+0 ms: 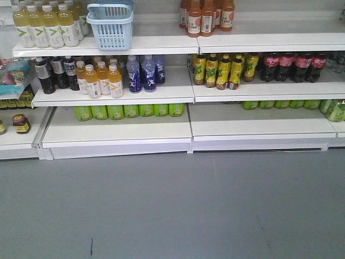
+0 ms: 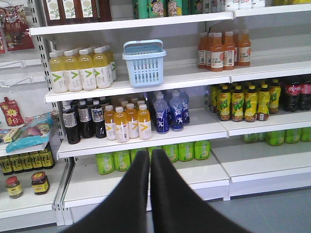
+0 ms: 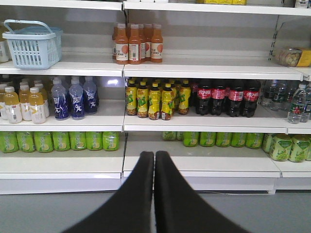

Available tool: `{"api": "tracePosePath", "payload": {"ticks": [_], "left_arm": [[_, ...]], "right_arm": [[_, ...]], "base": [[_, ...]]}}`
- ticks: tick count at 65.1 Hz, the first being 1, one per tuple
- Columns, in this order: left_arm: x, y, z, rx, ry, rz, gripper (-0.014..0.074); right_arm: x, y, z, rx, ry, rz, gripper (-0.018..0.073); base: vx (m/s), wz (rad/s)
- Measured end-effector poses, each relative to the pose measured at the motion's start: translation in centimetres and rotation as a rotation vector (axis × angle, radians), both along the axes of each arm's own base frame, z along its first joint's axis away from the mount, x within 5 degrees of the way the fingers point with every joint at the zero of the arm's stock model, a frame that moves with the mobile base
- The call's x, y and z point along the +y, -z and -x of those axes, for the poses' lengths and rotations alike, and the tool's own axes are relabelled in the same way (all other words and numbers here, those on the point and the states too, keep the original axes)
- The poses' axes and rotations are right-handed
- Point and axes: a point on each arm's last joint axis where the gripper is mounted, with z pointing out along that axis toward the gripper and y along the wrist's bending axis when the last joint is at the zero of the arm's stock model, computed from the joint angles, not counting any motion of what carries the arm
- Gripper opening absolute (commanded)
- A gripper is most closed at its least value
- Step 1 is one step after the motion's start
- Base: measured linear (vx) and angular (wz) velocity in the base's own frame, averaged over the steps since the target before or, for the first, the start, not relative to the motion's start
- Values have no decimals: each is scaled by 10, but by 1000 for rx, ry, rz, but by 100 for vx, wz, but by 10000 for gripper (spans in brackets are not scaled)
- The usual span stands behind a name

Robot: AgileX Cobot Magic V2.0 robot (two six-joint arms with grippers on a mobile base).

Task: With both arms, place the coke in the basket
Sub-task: 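Drive the base toward the shelf holding the light-blue basket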

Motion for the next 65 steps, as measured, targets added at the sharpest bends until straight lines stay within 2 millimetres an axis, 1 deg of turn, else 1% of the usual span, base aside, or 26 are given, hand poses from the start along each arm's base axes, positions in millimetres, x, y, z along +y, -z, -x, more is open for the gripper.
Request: {"api": "tracePosePath", "payload": {"ticks": [65], "left_arm": [[0, 0, 0, 0, 0, 0, -6]], "right_arm": [[0, 0, 0, 0, 0, 0, -9]], "base": [[0, 0]]}}
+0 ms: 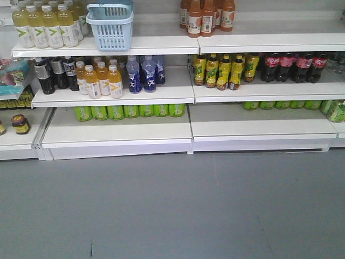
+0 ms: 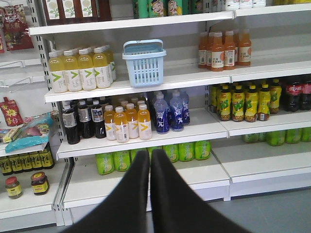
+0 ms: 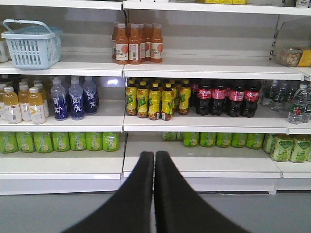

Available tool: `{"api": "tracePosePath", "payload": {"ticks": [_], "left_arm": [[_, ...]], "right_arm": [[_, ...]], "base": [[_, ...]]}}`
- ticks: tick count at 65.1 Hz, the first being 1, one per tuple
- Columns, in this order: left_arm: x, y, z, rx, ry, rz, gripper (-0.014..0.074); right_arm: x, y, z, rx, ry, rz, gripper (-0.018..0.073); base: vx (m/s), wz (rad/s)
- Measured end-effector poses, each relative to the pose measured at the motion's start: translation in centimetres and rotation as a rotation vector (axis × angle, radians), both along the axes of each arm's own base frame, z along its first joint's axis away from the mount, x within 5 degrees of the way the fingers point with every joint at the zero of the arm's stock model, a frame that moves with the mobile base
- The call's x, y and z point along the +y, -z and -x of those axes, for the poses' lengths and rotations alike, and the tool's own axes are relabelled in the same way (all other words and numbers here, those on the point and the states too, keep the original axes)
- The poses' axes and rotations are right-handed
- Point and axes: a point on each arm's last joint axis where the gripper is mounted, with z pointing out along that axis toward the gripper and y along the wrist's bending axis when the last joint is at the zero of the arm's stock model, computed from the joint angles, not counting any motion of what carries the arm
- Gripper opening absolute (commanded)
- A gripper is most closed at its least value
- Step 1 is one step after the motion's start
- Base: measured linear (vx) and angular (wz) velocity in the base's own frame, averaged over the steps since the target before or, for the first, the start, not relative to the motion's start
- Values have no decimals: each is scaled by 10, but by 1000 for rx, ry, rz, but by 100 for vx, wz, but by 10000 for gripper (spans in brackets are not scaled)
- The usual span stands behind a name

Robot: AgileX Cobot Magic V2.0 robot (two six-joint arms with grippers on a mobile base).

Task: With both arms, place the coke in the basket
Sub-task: 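Drive the base toward the shelf holding the light-blue basket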

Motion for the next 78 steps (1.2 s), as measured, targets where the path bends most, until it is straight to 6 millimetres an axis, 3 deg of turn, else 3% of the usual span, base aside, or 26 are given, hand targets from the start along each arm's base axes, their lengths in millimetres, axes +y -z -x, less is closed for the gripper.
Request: {"api": "tracePosePath", "payload": {"ticks": [78], "left_arm": [[0, 0, 0, 0, 0, 0, -6]], "right_arm": [[0, 0, 0, 0, 0, 0, -9]], "base": [[9, 0]]}}
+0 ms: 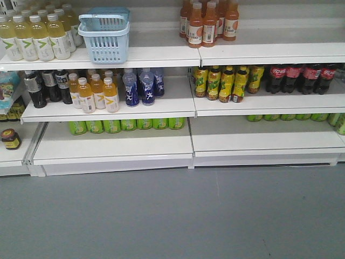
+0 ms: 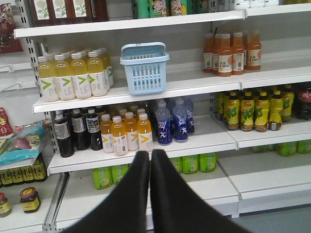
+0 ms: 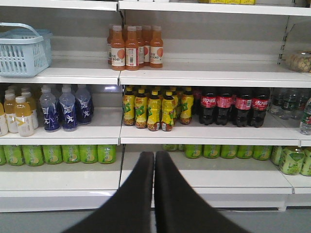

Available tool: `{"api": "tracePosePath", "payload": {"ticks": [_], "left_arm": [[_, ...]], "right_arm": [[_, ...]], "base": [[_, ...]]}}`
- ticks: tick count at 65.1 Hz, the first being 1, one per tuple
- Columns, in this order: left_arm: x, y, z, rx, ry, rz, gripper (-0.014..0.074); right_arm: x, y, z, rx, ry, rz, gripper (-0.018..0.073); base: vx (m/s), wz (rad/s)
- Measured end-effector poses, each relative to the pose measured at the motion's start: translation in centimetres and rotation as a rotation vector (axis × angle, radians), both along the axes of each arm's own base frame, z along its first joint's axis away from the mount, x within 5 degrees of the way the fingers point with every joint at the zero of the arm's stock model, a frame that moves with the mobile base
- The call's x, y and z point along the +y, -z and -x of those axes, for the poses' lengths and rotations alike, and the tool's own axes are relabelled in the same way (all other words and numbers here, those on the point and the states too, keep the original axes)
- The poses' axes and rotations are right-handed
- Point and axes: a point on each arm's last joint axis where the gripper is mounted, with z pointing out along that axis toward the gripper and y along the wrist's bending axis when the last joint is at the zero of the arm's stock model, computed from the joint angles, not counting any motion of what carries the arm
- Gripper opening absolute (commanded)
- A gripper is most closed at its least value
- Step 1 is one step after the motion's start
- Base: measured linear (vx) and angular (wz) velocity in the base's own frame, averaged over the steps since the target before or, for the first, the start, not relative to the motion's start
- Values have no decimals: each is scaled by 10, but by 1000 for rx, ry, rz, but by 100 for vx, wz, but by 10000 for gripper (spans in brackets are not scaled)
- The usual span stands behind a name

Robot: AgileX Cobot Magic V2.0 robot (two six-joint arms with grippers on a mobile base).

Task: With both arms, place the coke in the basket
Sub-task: 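Drive the base toward the shelf holding the light-blue basket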

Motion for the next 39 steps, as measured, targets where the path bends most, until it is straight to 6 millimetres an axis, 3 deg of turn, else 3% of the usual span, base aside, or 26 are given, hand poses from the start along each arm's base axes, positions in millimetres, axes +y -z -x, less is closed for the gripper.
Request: {"api": "tracePosePath", "payload": {"ticks": [39], "left_arm": [[0, 0, 0, 0, 0, 0, -6]], "right_arm": [[0, 0, 0, 0, 0, 0, -9]], "base": [[12, 3]]}}
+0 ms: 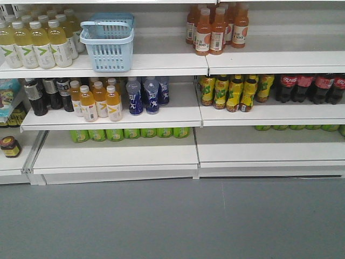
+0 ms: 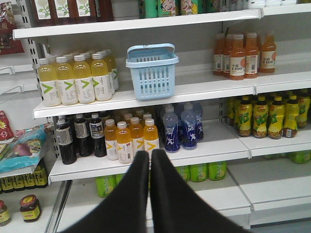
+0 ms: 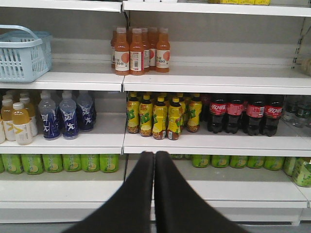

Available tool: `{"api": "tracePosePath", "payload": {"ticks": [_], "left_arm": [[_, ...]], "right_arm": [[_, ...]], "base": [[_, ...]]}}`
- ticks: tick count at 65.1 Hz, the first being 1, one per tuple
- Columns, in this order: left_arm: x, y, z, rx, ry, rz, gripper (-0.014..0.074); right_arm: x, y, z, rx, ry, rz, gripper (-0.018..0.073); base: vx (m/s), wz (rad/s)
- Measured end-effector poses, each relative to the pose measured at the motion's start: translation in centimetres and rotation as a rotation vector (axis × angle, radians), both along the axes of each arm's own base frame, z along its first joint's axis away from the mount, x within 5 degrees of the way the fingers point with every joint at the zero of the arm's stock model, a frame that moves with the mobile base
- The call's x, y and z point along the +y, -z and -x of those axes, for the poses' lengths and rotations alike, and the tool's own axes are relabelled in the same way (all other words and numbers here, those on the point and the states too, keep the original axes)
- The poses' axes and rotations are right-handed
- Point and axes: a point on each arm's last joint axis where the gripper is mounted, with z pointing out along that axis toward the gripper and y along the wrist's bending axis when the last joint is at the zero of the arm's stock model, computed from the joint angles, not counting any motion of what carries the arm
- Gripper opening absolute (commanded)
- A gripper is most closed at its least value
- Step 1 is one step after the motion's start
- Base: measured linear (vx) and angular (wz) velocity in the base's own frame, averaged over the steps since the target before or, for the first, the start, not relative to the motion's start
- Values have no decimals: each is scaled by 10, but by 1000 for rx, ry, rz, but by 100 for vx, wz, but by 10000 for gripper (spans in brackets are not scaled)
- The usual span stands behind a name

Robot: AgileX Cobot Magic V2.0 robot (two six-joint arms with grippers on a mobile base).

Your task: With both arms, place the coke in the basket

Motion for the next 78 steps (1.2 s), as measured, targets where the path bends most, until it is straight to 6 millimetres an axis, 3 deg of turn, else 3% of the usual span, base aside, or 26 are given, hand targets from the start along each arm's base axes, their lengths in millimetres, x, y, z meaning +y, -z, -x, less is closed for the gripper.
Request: {"api": "tracePosePath", "payload": {"ticks": [78], "left_arm": [[0, 0, 0, 0, 0, 0, -6]], "right_arm": [[0, 0, 0, 0, 0, 0, -9]], "base": [[15, 2]]}}
